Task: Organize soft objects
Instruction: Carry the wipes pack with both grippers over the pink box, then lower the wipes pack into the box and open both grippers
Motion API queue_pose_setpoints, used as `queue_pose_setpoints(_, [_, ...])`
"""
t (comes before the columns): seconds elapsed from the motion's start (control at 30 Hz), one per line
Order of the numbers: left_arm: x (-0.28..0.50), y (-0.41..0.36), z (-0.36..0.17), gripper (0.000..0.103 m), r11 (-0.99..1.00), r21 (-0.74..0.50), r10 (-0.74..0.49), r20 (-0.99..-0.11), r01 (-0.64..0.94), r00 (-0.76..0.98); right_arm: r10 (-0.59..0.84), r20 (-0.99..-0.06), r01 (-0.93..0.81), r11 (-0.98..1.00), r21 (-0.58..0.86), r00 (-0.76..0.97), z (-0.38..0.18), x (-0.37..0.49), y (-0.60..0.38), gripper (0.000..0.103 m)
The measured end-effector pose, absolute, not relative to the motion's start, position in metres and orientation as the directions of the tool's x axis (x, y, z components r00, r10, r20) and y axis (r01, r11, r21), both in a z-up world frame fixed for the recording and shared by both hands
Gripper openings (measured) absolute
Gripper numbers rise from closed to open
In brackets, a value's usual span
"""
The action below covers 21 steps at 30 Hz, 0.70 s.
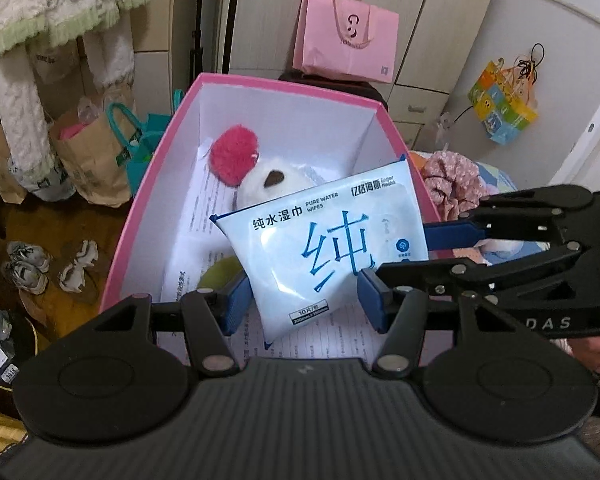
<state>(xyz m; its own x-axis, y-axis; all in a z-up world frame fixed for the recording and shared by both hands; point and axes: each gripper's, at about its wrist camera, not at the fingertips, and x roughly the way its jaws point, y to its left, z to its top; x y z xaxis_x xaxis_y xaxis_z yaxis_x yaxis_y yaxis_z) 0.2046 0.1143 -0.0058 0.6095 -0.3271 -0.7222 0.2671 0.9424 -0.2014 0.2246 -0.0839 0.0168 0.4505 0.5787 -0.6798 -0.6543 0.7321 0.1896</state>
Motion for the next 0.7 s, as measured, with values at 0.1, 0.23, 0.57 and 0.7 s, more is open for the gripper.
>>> queue_pose_setpoints(0.1, [0.201,0.109,-0.006,0.056,0.952,-0.132,-0.282,-0.732,0.277,0.621,0.554,-0.705,-0.665,0.73,0.157,0.442,0.015,0.223,-0.078,0.041])
queue_pose_setpoints(0.23, [0.195,0.105,-0.004,0.059,0.957,-0.071,-0.24,-0.738,0.281,0.631,0.511,-0.732,-0.677,0.731,0.093,0.451,0.015,0.216,-0.072,0.041])
queue_pose_setpoints(0.57, [0.167,0.107,0.025,0.061,0.951,-0.063,-0.249,-0.734,0.302,0.632,0.499,-0.713,-0.694,0.72,0.025,0.493,0.036,0.19,-0.074,0.046])
queue_pose_setpoints(0.7, [0.152,0.106,0.042,0.062,0.947,-0.056,-0.256,-0.728,0.318,0.636,0.502,-0.7,-0.698,0.716,0.007,0.508,0.05,0.176,-0.079,0.047])
